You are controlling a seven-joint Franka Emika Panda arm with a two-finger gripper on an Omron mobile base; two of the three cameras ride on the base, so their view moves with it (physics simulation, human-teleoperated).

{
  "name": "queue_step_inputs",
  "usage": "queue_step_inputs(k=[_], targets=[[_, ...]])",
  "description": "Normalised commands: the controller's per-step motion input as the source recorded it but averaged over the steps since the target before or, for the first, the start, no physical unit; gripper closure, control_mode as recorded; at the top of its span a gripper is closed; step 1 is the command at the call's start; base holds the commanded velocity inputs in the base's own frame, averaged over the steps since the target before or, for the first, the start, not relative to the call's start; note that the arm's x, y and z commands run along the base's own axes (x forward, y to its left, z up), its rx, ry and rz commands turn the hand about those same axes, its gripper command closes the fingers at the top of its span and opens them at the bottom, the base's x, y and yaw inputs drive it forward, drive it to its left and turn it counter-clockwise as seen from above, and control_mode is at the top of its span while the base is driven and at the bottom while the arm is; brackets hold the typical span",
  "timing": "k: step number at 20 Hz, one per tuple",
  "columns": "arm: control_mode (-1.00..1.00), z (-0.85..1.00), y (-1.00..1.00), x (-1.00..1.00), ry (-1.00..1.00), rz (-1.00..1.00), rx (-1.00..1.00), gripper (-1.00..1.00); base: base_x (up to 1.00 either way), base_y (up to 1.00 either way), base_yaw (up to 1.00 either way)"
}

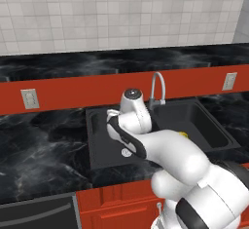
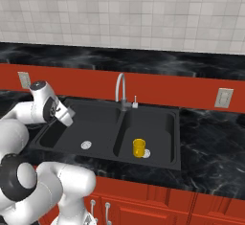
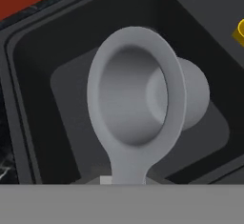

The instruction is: Move any existing items from the left basin to the right basin for drying. Then move the measuring cup from the counter to the left basin of the sink for washing.

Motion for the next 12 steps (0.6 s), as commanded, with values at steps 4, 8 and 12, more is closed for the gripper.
queue_step_inputs(k=[4,8,12], targets=[[-1.0,-0.26,-0.33,0.0,0.0,0.0,0.01,1.0,0.0,0.0,0.0],[-1.0,-0.34,-0.11,0.09,0.0,0.0,0.0,1.0,0.0,0.0,0.0],[-1.0,-0.31,-0.02,0.17,0.01,0.0,0.0,1.0,0.0,0.0,0.0]])
